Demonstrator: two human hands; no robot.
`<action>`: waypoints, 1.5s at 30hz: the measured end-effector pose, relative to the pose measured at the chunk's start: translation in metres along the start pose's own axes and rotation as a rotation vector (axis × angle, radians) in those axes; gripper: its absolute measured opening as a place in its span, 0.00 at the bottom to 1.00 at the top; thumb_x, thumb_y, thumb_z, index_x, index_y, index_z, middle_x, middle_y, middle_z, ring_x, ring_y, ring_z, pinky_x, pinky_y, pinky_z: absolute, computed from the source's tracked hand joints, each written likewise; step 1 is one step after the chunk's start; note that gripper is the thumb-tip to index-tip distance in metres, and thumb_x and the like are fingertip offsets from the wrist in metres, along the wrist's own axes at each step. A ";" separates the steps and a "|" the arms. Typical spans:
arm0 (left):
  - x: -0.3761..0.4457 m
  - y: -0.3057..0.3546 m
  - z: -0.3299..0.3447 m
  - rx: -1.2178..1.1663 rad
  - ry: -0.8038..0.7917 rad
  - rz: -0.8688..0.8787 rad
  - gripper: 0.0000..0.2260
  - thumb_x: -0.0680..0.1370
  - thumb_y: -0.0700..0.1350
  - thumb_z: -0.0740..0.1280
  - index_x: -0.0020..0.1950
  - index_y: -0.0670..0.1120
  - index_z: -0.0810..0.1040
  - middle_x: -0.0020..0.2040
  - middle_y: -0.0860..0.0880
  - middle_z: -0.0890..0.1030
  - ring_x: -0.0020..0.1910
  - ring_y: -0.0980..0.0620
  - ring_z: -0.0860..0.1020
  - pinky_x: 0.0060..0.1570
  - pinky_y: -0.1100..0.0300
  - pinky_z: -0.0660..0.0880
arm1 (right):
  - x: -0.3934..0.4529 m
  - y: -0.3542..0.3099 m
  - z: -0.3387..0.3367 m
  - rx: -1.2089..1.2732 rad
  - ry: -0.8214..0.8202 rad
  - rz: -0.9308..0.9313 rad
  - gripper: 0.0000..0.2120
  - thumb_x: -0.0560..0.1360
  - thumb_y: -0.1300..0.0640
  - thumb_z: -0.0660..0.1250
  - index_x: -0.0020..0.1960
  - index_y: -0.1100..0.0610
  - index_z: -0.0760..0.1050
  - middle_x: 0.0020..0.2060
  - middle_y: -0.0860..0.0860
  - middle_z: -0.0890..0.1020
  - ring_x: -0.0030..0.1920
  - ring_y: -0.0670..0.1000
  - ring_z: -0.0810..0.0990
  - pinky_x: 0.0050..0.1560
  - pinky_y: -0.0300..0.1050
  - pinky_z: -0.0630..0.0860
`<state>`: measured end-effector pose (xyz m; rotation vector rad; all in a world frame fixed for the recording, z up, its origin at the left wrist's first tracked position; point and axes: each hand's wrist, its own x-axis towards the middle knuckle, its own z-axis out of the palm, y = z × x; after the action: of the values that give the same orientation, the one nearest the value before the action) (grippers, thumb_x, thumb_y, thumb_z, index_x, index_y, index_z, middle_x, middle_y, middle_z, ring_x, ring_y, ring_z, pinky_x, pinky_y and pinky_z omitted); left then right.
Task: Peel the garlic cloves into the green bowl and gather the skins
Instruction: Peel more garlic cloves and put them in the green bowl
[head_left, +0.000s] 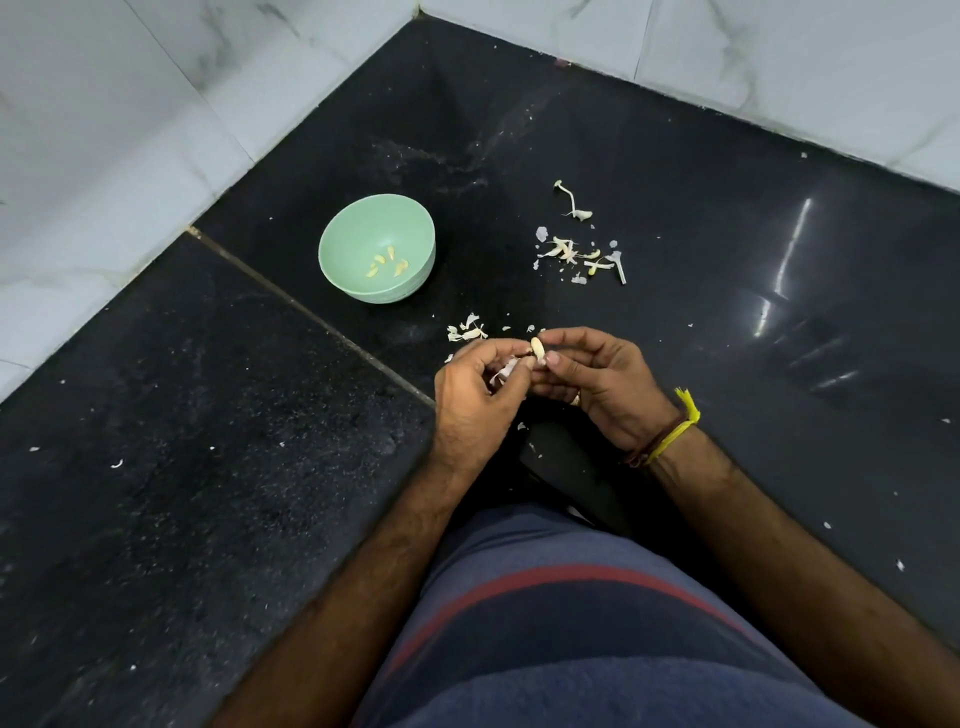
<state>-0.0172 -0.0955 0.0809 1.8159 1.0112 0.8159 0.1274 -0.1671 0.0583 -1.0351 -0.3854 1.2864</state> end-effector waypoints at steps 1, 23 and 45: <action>0.000 0.000 0.000 0.014 0.003 0.022 0.07 0.75 0.39 0.74 0.51 0.47 0.86 0.46 0.59 0.84 0.47 0.58 0.82 0.51 0.56 0.80 | 0.000 -0.001 0.000 0.000 -0.002 0.001 0.14 0.71 0.65 0.71 0.56 0.64 0.79 0.43 0.61 0.85 0.42 0.55 0.86 0.50 0.51 0.83; 0.002 -0.008 -0.003 0.025 -0.015 0.111 0.08 0.75 0.38 0.75 0.54 0.43 0.87 0.49 0.50 0.86 0.49 0.57 0.83 0.51 0.62 0.79 | -0.004 0.007 0.007 -0.121 0.059 -0.112 0.08 0.70 0.62 0.73 0.49 0.63 0.83 0.41 0.60 0.85 0.41 0.54 0.83 0.45 0.48 0.83; 0.000 -0.001 0.000 0.006 0.056 -0.120 0.04 0.72 0.39 0.76 0.45 0.46 0.88 0.37 0.57 0.85 0.37 0.60 0.83 0.41 0.63 0.81 | -0.009 0.012 0.020 -0.270 0.155 -0.257 0.06 0.71 0.68 0.74 0.48 0.65 0.83 0.43 0.59 0.86 0.45 0.59 0.86 0.50 0.50 0.83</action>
<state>-0.0170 -0.0954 0.0803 1.7280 1.1487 0.7949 0.1027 -0.1681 0.0621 -1.2596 -0.5644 0.9339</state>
